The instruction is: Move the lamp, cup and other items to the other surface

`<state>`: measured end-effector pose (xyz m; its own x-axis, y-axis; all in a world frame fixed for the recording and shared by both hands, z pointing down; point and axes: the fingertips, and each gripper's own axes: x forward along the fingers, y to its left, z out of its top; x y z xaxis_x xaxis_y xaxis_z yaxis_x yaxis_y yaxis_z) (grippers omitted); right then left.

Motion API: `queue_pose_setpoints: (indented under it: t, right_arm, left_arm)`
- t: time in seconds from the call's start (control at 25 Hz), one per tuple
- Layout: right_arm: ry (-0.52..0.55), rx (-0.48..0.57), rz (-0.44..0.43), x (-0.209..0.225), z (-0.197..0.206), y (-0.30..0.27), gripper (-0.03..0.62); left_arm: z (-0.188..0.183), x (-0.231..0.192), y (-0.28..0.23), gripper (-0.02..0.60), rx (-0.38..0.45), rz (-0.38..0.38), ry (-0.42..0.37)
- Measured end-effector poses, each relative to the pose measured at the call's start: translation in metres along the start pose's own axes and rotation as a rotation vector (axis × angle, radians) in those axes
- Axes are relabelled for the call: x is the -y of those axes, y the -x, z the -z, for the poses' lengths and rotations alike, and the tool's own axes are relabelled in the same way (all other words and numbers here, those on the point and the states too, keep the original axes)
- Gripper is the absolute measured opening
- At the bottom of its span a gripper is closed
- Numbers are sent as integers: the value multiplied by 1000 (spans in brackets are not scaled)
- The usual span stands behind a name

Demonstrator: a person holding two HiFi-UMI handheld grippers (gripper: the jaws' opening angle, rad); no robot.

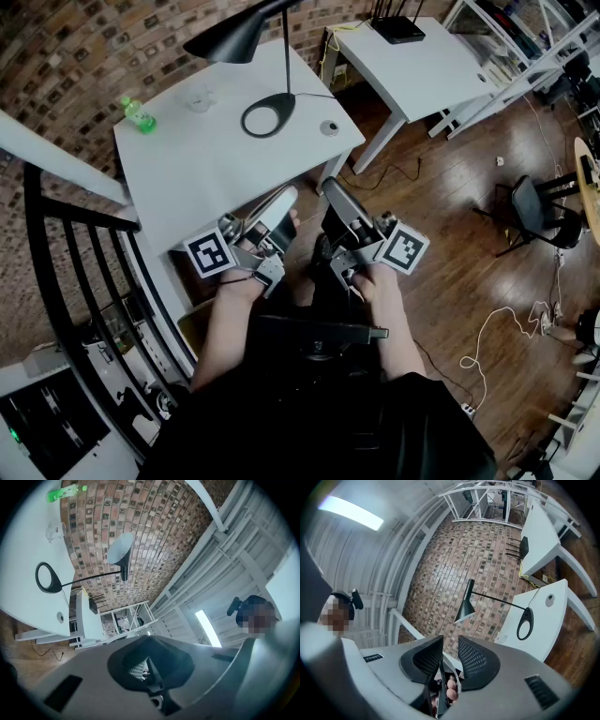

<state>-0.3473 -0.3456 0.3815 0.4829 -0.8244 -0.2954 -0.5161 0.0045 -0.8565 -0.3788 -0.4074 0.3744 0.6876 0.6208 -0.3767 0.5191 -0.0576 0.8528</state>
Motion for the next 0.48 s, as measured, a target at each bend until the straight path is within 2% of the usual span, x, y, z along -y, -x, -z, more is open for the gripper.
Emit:
queue_pose_setpoints:
  t: [0.16, 0.48]
  right_arm:
    - [29, -15, -2, 19, -15, -10, 117]
    - [15, -63, -47, 79, -105, -69, 117]
  left_arm:
    - [-9, -18, -13, 5, 13, -2, 1]
    - [-62, -69, -92, 5, 60, -57, -45]
